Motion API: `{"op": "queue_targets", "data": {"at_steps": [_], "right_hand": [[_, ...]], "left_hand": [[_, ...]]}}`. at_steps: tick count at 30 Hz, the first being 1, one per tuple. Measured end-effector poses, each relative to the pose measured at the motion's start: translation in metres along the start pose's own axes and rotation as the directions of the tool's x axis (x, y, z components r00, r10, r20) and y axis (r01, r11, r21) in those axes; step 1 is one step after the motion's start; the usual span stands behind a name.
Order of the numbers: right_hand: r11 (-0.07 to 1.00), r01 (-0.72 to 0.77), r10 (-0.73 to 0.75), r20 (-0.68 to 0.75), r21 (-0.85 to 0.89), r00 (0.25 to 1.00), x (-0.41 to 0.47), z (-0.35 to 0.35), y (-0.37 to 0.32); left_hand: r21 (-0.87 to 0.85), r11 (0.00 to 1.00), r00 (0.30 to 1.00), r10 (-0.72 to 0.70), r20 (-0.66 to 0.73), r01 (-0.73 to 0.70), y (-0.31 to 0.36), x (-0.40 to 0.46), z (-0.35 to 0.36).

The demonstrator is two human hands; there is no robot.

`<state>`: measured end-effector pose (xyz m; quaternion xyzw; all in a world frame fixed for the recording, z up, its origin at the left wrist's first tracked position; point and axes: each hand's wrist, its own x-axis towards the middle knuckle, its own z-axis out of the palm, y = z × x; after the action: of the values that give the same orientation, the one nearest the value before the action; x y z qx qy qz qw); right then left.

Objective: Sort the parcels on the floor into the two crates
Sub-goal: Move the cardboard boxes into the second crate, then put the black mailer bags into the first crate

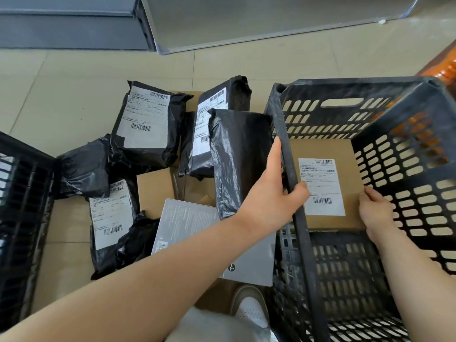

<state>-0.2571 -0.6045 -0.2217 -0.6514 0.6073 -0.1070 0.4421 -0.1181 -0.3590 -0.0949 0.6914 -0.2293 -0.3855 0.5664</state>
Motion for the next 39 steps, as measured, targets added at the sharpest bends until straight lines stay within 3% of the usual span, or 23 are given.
{"op": "queue_targets", "data": {"at_steps": [11, 17, 23, 29, 34, 39], "right_hand": [[0.976, -0.047, 0.079, 0.143, -0.212, 0.987, 0.002, -0.006, -0.003], [0.977, -0.100, 0.106, 0.022, -0.191, 0.994, -0.030, 0.002, -0.043], [0.997, 0.000, -0.001, -0.003, -0.080, 1.000, -0.064, 0.006, -0.107], [0.978, 0.187, -0.188, 0.010, 0.090, 0.982, -0.108, 0.015, -0.182], [0.926, 0.328, -0.347, 0.077, 0.188, 0.935, -0.149, 0.041, -0.222], [0.875, 0.458, -0.479, 0.152, 0.155, 0.864, -0.189, 0.079, -0.234]], "left_hand": [[-0.014, 0.998, 0.996, -0.060, 0.061, 0.061, 0.000, 0.001, -0.004], [-0.025, 0.987, 0.983, -0.154, 0.103, 0.157, 0.011, -0.005, -0.015], [0.086, 0.979, 0.979, -0.189, 0.079, 0.182, 0.021, -0.022, -0.057], [0.200, 0.946, 0.966, -0.237, -0.103, 0.253, 0.040, -0.030, -0.113], [0.281, 0.911, 0.948, -0.258, -0.185, 0.303, 0.048, -0.048, -0.169], [0.335, 0.857, 0.915, -0.321, -0.244, 0.391, 0.035, -0.072, -0.216]]}}
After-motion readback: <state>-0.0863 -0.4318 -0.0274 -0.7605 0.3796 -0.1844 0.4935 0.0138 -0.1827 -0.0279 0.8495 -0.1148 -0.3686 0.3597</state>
